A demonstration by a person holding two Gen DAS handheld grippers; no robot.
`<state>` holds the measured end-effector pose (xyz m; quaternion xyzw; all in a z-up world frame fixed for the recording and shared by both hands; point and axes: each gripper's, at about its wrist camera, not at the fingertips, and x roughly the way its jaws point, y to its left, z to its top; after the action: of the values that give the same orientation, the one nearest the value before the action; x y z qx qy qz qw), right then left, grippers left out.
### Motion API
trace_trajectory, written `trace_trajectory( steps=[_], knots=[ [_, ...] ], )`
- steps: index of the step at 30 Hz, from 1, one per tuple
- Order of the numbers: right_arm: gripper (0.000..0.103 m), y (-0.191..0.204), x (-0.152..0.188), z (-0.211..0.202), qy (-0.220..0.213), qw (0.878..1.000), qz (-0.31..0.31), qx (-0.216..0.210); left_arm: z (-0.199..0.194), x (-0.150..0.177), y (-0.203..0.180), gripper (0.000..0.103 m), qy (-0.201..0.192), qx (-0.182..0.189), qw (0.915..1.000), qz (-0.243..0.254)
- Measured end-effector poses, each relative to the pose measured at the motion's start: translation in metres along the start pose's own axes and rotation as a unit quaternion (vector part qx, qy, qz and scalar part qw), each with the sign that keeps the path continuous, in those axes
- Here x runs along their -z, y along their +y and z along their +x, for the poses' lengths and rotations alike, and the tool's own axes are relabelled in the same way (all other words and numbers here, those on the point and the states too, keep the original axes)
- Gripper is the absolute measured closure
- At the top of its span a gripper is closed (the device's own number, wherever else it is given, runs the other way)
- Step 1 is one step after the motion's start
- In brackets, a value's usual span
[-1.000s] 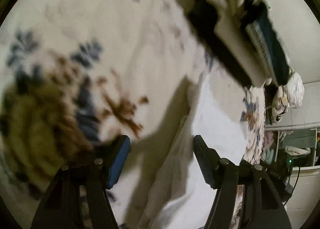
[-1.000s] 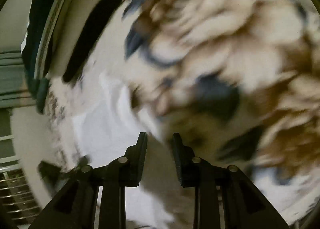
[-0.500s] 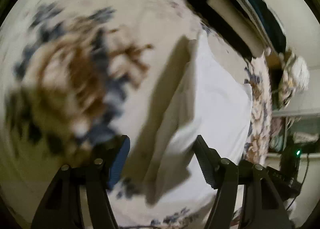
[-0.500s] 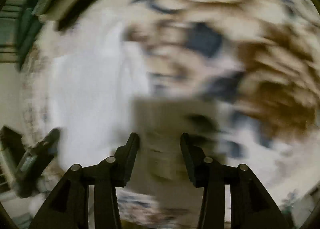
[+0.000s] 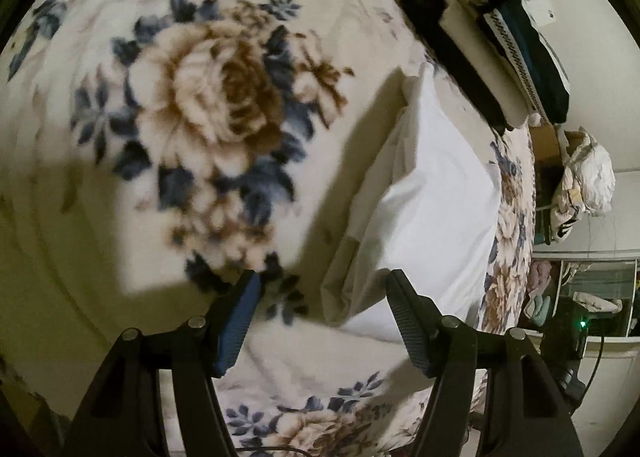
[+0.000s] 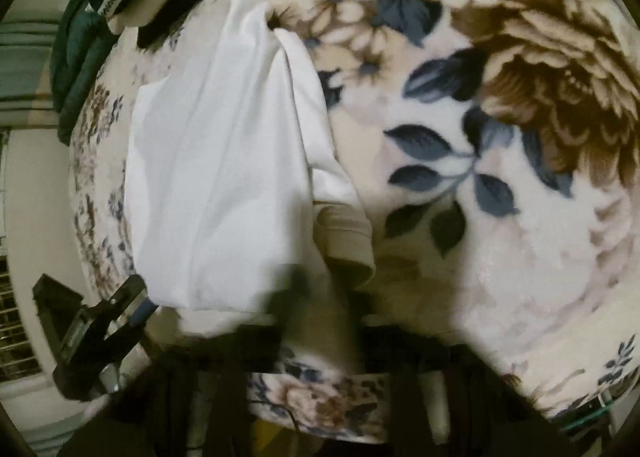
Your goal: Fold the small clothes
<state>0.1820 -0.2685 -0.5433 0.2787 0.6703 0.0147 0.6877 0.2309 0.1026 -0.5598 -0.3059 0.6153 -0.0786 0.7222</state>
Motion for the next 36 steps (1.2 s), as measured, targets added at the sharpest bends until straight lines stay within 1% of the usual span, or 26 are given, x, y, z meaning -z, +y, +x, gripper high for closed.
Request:
trace_trajectory(
  steps=[2,4,6,9,12,14,15,16,17,18,19,20,21,22,23,26,28,30,31,33,34,35,36],
  knots=[
    [0.1,-0.003,0.007,-0.012,-0.018,1.0,0.013,0.012,0.004,0.0,-0.003,0.04,0.002,0.005,1.0,0.0],
    [0.101,-0.004,0.013,-0.018,-0.028,0.999,0.019,0.024,0.008,0.002,-0.003,0.04,0.005,0.003,1.0,0.003],
    [0.101,-0.006,0.016,-0.019,-0.019,0.999,0.019,0.035,0.013,0.003,-0.001,0.04,0.009,-0.006,0.9999,0.006],
    [0.101,-0.007,0.014,-0.002,-0.007,0.999,0.028,0.046,0.013,0.004,0.001,0.04,0.014,-0.003,0.9999,0.0],
    [0.101,-0.006,0.008,0.006,-0.001,0.998,0.035,0.047,0.008,0.001,0.001,0.04,0.014,-0.007,0.9999,0.005],
    [0.1,-0.001,0.003,0.008,0.006,0.999,0.025,0.043,0.001,-0.003,0.0,0.04,0.013,0.001,0.9999,0.006],
    [0.096,-0.001,0.003,0.004,0.006,0.999,0.02,0.035,-0.002,-0.006,-0.001,0.04,0.01,0.008,0.9999,0.007],
    [0.084,-0.003,0.002,-0.003,0.003,0.999,0.018,0.031,-0.002,-0.008,-0.001,0.04,0.009,0.013,0.9998,0.008],
    [0.075,-0.009,-0.001,-0.011,-0.003,1.0,0.019,0.02,-0.002,-0.013,-0.003,0.04,0.008,0.025,0.9996,0.009],
    [0.055,-0.014,-0.003,-0.018,-0.013,1.0,0.02,-0.002,0.0,-0.017,-0.004,0.04,0.007,0.034,0.9993,0.009],
    [0.043,-0.019,-0.005,-0.022,-0.019,0.999,0.023,-0.015,0.003,-0.023,-0.004,0.04,0.008,0.043,0.999,0.008],
    [0.041,-0.024,-0.009,-0.023,-0.025,0.999,0.027,-0.027,0.01,-0.032,-0.005,0.04,0.012,0.06,0.9981,0.006],
    [0.041,-0.03,-0.016,-0.022,-0.027,0.998,0.032,-0.045,0.015,-0.036,-0.006,0.038,0.016,0.07,0.9974,0.008],
    [0.039,-0.034,-0.023,-0.019,-0.026,0.997,0.036,-0.058,0.027,-0.044,-0.007,0.038,0.027,0.089,0.9956,0.01],
    [0.038,-0.04,-0.034,-0.012,-0.022,0.996,0.042,-0.082,0.035,-0.049,-0.008,0.038,0.035,0.1,0.9944,0.011],
    [0.037,-0.051,-0.057,0.012,-0.002,0.989,0.06,-0.138,0.066,-0.06,-0.009,0.038,0.068,0.139,0.9879,0.001],
    [0.037,-0.053,-0.072,0.027,0.015,0.982,0.065,-0.177,0.075,-0.065,-0.013,0.038,0.077,0.163,0.9836,-0.003],
    [0.037,-0.047,-0.079,0.04,0.031,0.973,0.066,-0.219,0.079,-0.069,-0.017,0.038,0.079,0.175,0.9813,-0.006],
    [0.037,-0.044,-0.081,0.046,0.039,0.971,0.065,-0.228,0.079,-0.068,-0.02,0.038,0.074,0.183,0.9802,-0.003],
    [0.037,-0.037,-0.083,0.053,0.045,0.971,0.058,-0.226,0.076,-0.065,-0.03,0.042,0.065,0.173,0.9826,0.018],
    [0.045,-0.034,-0.083,0.055,0.045,0.972,0.057,-0.224,0.075,-0.064,-0.034,0.049,0.06,0.169,0.9835,0.024],
    [0.053,-0.033,-0.084,0.057,0.045,0.972,0.059,-0.222,0.073,-0.062,-0.039,0.072,0.056,0.155,0.9857,0.034],
    [0.067,-0.033,-0.083,0.057,0.044,0.972,0.062,-0.22,0.073,-0.061,-0.042,0.08,0.057,0.155,0.9855,0.037]
  ],
)
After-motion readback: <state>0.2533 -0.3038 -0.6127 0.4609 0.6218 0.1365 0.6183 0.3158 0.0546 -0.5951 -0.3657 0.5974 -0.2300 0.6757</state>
